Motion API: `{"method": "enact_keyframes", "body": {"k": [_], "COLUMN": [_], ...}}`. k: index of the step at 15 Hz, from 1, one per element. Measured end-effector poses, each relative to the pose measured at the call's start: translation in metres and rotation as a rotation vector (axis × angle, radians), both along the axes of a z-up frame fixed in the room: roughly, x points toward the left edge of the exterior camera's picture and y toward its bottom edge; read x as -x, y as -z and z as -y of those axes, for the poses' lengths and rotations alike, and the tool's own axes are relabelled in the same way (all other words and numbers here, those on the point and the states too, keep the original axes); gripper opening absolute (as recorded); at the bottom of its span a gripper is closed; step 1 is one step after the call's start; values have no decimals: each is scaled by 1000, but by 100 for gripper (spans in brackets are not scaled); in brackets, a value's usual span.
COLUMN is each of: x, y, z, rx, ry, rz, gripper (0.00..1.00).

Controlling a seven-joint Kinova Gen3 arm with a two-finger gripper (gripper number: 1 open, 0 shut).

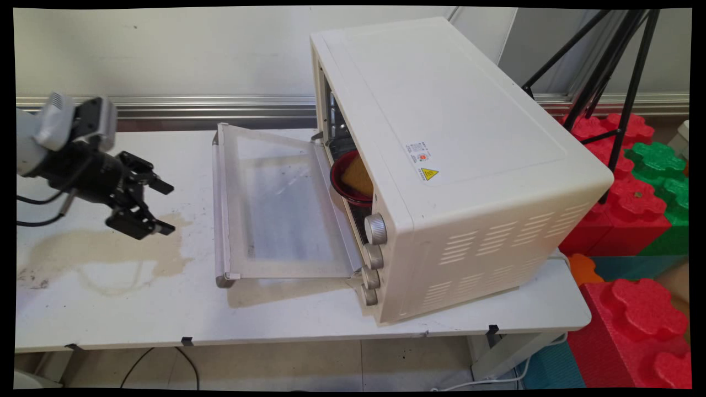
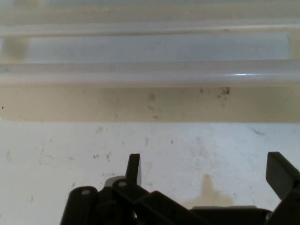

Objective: Close the oven

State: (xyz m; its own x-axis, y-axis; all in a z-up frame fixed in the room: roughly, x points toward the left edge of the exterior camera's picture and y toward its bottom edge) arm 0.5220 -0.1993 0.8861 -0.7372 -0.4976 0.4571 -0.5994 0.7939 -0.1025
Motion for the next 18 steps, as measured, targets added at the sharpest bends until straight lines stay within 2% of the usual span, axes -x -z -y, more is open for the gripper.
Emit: {"method": "enact_keyframes", "body": {"k": [7, 8, 18], "x": [13, 15, 25], "y": [32, 36, 57], "z": [20, 23, 40], "rx": [5, 6, 35], "ry": [2, 2, -11], "rz": [13, 14, 7], "gripper": [100, 0, 0]}}
